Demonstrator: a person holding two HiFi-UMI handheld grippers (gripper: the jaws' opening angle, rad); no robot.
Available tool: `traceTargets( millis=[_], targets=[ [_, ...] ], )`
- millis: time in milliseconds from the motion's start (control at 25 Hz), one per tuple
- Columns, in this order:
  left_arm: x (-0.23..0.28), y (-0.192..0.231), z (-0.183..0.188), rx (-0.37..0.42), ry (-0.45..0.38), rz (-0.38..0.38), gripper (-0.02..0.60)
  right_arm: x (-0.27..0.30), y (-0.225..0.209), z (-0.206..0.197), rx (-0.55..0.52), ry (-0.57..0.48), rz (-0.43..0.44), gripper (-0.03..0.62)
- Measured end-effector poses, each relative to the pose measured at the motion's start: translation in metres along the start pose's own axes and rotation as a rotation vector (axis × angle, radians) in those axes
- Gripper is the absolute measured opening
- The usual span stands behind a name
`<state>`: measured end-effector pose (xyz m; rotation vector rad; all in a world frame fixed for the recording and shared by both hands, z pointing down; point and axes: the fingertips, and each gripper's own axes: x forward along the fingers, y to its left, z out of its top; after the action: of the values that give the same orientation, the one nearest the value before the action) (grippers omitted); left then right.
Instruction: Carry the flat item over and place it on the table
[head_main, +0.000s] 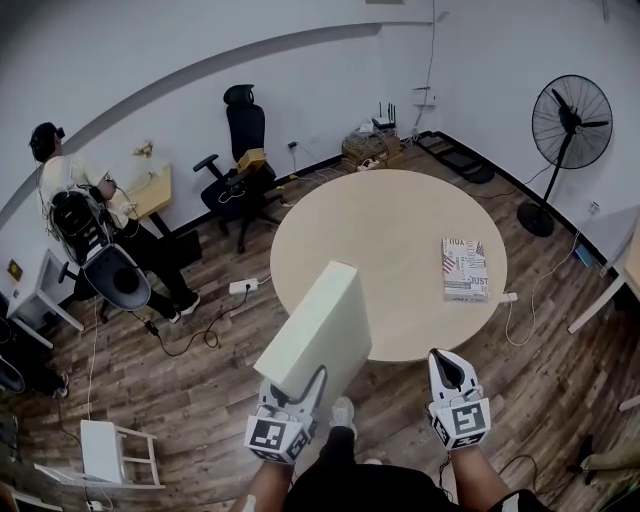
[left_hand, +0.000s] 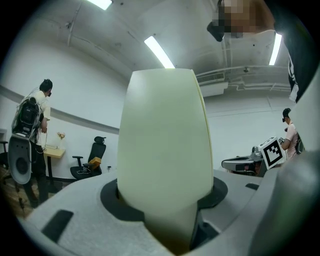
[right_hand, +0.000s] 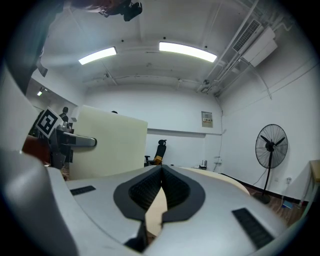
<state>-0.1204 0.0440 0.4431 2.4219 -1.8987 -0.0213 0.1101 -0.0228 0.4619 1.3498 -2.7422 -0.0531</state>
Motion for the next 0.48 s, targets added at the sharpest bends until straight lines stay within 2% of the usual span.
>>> traceTargets(
  millis=[240, 480],
  targets=[
    [0.053, 0.041, 0.0, -0.004, 0.032, 0.001, 0.241, 0.058, -0.02, 0.013, -0.017, 0.002, -0.033, -0.003],
    [0.106, 0.081, 0.0, -0.023, 0.052, -0.041, 0.241, 0.117, -0.025, 0.02, -0.022, 0.004, -0.043, -0.003]
  ],
)
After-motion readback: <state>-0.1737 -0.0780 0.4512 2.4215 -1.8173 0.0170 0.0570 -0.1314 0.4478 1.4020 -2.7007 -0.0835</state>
